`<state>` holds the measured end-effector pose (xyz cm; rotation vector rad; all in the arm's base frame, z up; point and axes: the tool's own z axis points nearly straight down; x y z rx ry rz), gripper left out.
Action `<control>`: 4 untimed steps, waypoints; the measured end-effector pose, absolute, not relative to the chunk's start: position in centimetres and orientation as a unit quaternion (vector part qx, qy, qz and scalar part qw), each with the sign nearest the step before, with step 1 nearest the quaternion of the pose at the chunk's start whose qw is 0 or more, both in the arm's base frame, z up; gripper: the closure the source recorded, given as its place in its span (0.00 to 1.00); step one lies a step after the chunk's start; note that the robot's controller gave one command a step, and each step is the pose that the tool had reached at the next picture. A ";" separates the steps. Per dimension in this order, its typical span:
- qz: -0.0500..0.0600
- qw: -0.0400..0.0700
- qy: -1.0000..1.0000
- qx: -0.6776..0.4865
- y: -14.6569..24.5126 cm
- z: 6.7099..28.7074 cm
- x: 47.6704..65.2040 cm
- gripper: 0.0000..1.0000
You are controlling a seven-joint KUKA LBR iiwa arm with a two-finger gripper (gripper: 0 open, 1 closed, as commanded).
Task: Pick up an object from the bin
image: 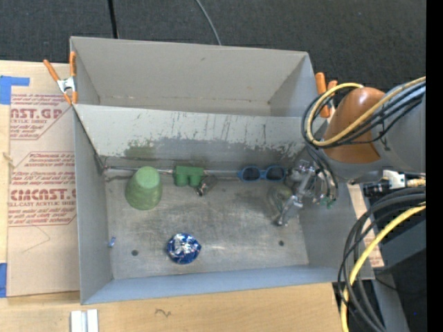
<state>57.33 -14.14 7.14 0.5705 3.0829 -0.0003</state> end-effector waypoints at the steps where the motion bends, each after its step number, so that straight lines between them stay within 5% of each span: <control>1: 0.000 0.001 0.969 0.248 -14.7 10.0 56.0 0.00; 2: 0.000 0.000 0.963 0.269 -14.5 10.0 55.6 0.00; 3: 0.005 0.001 0.932 0.363 -13.8 7.2 55.7 0.00; 4: 0.002 -0.002 0.908 0.418 -13.0 7.2 57.1 0.00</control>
Offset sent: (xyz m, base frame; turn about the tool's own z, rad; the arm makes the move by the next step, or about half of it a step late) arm -0.0139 -0.0066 0.0286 0.1361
